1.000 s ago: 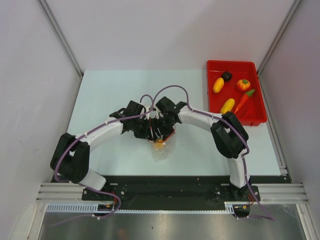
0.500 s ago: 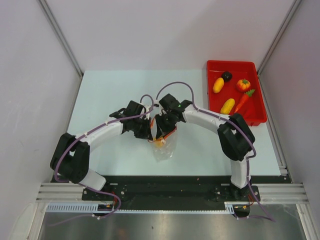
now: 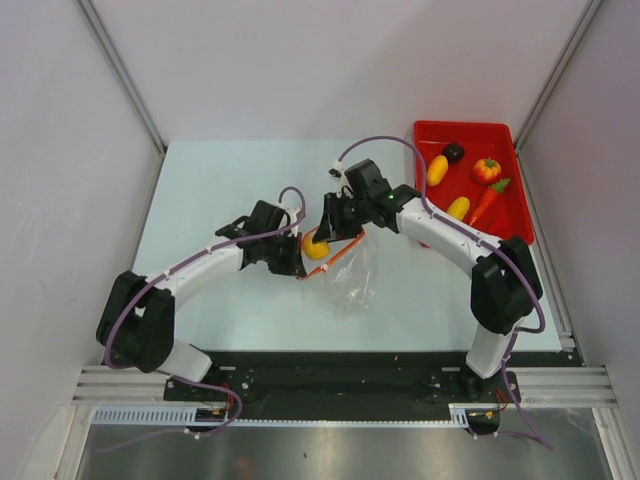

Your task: Open the zip-top bag and remove the fake food

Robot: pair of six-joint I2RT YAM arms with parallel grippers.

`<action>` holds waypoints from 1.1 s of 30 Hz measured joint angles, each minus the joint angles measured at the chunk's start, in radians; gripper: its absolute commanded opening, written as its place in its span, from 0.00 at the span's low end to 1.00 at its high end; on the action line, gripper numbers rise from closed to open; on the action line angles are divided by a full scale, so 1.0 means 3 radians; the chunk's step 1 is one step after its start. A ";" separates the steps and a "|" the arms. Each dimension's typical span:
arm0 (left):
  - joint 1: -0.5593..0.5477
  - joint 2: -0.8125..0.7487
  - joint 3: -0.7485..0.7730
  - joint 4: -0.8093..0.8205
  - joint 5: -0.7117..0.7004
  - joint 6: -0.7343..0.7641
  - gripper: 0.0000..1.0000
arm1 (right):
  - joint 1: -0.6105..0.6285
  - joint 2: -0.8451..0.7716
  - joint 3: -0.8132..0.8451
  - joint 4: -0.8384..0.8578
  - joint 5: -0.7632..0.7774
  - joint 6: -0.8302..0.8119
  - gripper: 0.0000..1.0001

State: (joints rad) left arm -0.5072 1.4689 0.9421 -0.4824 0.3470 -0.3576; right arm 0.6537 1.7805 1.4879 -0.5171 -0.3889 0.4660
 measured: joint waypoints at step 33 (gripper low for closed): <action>0.0193 -0.0057 0.0137 0.0444 0.0170 -0.0254 0.00 | -0.0819 -0.0041 -0.0277 0.1630 -0.0977 0.1882 0.08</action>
State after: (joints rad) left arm -0.4492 1.4517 0.9833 -0.3492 0.3981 -0.4339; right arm 0.4080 1.7683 1.4048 -0.0280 -0.6819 1.0306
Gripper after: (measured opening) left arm 0.005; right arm 0.358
